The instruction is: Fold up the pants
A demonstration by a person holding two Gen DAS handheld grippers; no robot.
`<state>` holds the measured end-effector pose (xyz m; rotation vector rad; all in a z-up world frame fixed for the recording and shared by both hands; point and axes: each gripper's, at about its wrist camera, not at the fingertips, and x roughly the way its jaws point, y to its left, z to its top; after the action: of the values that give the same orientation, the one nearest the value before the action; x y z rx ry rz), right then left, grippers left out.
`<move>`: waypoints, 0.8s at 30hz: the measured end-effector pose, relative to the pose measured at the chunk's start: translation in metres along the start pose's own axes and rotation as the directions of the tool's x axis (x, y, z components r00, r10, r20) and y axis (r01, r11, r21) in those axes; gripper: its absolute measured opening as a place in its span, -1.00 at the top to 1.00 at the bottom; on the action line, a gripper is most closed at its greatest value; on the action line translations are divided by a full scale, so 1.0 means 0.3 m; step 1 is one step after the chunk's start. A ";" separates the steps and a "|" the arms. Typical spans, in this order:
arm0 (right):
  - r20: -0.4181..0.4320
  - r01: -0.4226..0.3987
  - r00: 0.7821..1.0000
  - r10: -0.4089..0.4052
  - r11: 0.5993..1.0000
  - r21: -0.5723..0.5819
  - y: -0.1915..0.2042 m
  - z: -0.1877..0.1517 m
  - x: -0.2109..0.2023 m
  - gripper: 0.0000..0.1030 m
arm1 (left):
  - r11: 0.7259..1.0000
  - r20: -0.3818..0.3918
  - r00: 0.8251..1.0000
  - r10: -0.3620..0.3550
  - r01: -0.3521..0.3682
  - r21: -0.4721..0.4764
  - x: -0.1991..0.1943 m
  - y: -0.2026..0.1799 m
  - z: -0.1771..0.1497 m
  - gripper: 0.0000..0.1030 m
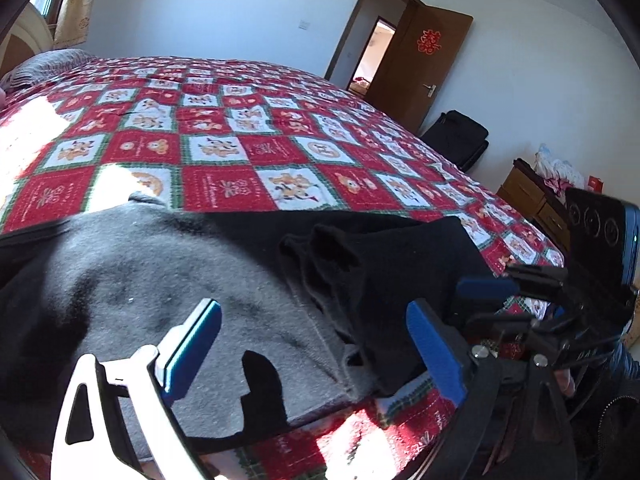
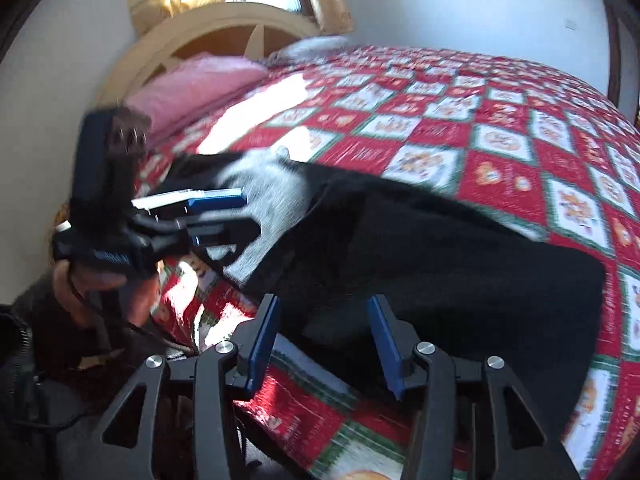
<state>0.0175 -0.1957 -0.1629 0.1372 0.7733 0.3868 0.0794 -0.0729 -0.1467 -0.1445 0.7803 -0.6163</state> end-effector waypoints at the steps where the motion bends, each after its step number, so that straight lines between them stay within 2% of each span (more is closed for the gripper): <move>1: 0.020 0.025 0.999 -0.026 0.999 0.024 -0.034 -0.005 -0.029 0.05 | 1.000 -0.010 1.000 -0.007 0.007 0.015 0.018 -0.020 0.007 -0.75; 2: 0.044 0.050 0.998 -0.053 0.997 0.058 -0.074 -0.013 -0.059 0.05 | 0.999 -0.022 1.000 -0.019 0.020 0.027 0.036 -0.037 0.015 -0.58; 3: 0.063 0.069 0.995 -0.075 0.993 0.091 -0.109 -0.024 -0.081 0.05 | 0.999 -0.032 0.999 -0.021 0.022 0.036 0.058 -0.050 0.023 -0.51; 7: 0.098 0.102 0.987 -0.125 0.972 0.213 -0.220 -0.058 -0.127 0.05 | 1.000 -0.094 0.995 0.015 -0.014 0.014 0.144 -0.056 0.050 0.07; 9: 0.107 0.112 0.984 -0.143 0.962 0.247 -0.252 -0.057 -0.134 0.05 | 0.999 -0.101 0.994 0.051 -0.051 0.004 0.160 -0.051 0.063 0.37; 10: 0.114 0.115 0.982 -0.148 0.960 0.257 -0.264 -0.057 -0.136 0.05 | 0.998 -0.101 0.993 0.055 -0.054 0.009 0.160 -0.053 0.064 0.67; 11: 0.122 0.119 0.980 -0.156 0.957 0.266 -0.274 -0.057 -0.141 0.05 | 0.999 -0.103 0.993 0.055 -0.054 0.009 0.160 -0.054 0.071 0.83; 18: 0.178 0.149 0.958 -0.223 0.923 0.354 -0.345 -0.065 -0.197 0.03 | 0.998 -0.008 0.998 0.059 -0.059 -0.001 0.074 -0.045 0.132 0.84; 21: 0.223 0.130 0.951 -0.215 0.930 0.344 -0.331 -0.056 -0.220 -0.03 | 0.998 -0.062 0.996 0.065 -0.065 -0.004 0.111 -0.021 0.124 0.84; 24: 0.193 0.112 0.967 -0.167 0.957 0.269 -0.283 -0.051 -0.178 -0.10 | 0.996 -0.117 0.989 0.089 -0.092 -0.016 0.171 0.004 0.093 0.82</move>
<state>-0.0033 -0.2949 -0.1611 0.3593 0.6124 0.1318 0.1274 -0.1039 -0.1587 -0.0922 0.9013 -0.5339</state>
